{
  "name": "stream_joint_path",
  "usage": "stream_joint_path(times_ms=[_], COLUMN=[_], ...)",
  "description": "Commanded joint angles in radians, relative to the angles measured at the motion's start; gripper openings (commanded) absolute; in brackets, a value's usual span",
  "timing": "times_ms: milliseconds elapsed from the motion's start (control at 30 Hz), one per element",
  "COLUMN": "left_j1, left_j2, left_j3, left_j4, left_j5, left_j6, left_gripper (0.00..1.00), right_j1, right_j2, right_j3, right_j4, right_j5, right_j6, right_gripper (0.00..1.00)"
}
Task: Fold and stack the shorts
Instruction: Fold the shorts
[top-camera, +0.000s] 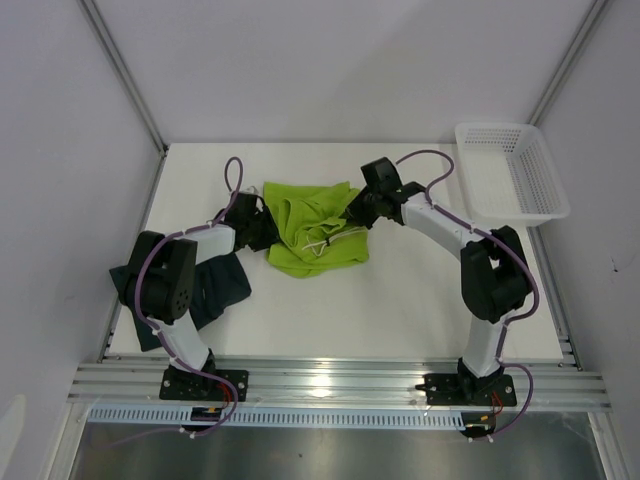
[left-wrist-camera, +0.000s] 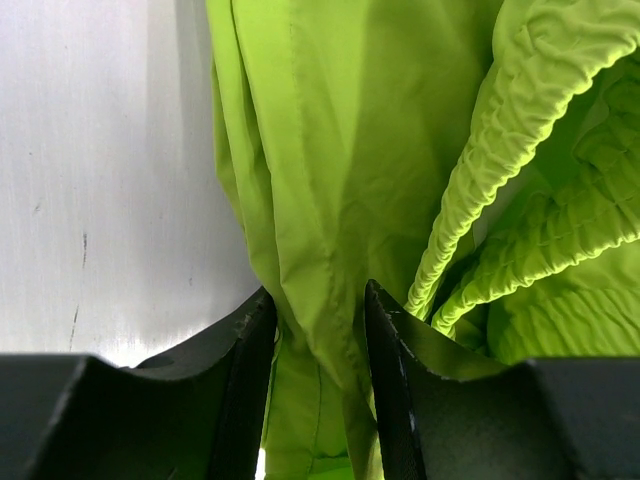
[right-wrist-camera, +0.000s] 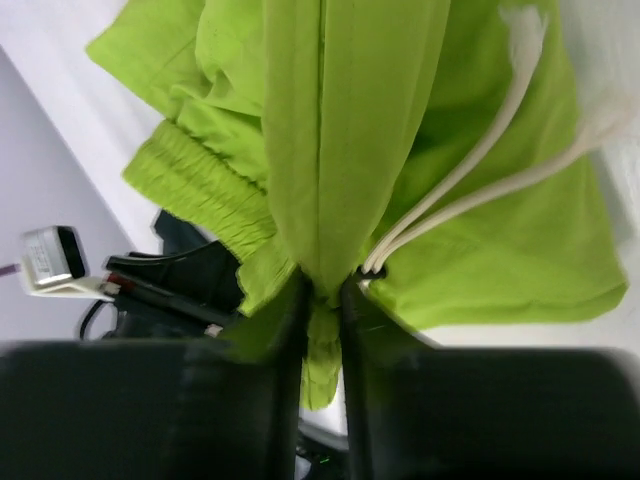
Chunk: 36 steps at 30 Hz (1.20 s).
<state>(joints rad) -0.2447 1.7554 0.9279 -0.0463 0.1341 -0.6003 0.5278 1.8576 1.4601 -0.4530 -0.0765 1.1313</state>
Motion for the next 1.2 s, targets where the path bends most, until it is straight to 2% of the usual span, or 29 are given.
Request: stream_joint_path(times_ms=[0,100,200,400,700,933,967,1100,1167], left_j1=[-0.015,-0.016,-0.018,-0.030,-0.059,-0.065,-0.067,-0.076,-0.080], left_j2=[0.003,0.006,0.010,0.021,0.052,0.061,0.062,0.067,0.072], left_j3=[-0.020,-0.020,-0.017,-0.005,0.019,0.020,0.020,0.022,0.026], left_j4=[-0.032,-0.030,-0.026,-0.013,-0.013,-0.009,-0.009,-0.010,-0.015], left_j5=[0.009,0.006,0.007,-0.005,-0.033,-0.033,-0.033,-0.031,-0.036], left_j6=[0.030,0.036,0.039,0.079,0.109,0.120,0.120,0.123,0.123], left_gripper=[0.44,0.44,0.44,0.43,0.41,0.41,0.41,0.41,0.41], right_j1=[-0.003,0.020,0.058,0.072,0.075,0.072,0.075,0.077,0.083], right_j2=[0.032,0.055,0.103,0.263,0.503,0.598,0.610,0.611,0.597], right_j3=[0.068,0.143,0.314,0.577,0.755,0.744,0.740,0.685,0.645], right_j4=[0.013,-0.002,-0.119,-0.190,-0.075,0.127,0.158,0.359,0.413], right_j5=[-0.005,0.022,0.076,0.012,-0.126,-0.192,-0.200,-0.229,-0.206], right_j6=[0.004,-0.063,-0.159,-0.304,-0.334,-0.295,-0.279,-0.254,-0.254], right_gripper=[0.00,0.00,0.00,0.00,0.02,0.03,0.22,0.36,0.47])
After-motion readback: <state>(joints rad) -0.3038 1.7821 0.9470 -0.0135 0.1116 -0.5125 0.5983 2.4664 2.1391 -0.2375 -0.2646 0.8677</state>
